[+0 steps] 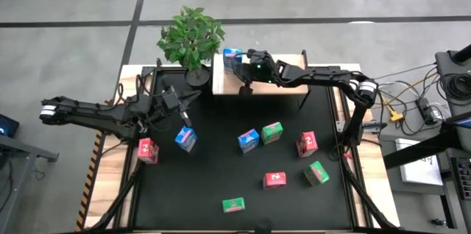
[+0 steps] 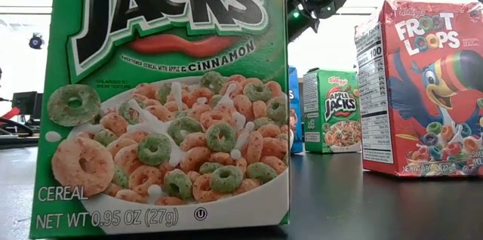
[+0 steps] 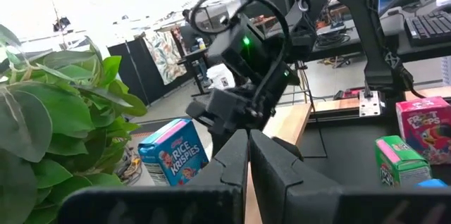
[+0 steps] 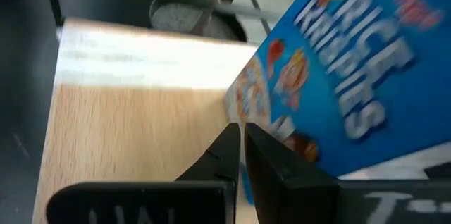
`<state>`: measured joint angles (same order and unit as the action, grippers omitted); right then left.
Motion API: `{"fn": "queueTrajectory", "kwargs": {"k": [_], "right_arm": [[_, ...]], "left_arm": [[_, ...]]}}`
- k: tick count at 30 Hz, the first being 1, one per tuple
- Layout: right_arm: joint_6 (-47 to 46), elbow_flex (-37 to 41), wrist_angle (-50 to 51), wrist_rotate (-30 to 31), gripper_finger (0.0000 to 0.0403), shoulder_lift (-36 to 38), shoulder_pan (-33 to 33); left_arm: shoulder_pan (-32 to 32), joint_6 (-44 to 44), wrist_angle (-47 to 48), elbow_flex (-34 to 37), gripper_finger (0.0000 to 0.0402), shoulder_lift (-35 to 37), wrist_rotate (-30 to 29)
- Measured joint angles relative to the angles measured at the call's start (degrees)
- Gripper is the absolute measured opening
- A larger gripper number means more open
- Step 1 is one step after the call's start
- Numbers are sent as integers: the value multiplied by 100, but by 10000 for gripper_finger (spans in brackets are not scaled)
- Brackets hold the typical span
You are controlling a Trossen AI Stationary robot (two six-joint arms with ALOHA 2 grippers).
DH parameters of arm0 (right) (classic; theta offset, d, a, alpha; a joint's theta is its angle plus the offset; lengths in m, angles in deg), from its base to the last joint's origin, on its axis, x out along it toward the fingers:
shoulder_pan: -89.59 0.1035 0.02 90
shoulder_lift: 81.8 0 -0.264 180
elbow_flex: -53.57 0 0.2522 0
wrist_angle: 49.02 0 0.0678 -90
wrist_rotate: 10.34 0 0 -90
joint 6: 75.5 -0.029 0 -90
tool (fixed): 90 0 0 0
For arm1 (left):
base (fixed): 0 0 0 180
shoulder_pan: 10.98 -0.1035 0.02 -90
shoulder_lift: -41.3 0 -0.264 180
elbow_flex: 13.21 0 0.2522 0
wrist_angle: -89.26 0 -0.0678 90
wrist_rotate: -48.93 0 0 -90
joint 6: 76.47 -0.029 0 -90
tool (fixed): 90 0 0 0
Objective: Stack cereal on shelf
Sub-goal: Put the bottom left blue cereal box on the shelf
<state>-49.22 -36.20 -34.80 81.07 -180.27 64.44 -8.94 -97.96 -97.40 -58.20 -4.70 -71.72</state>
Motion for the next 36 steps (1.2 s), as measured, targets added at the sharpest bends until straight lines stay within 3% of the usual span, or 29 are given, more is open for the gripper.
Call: {"fn": "queueTrajectory", "kwargs": {"k": [36], "right_arm": [[-9,116,-1025,-15,12,-422,-175]], "left_arm": [[0,36,-48,-2,0,-52,-36]]}}
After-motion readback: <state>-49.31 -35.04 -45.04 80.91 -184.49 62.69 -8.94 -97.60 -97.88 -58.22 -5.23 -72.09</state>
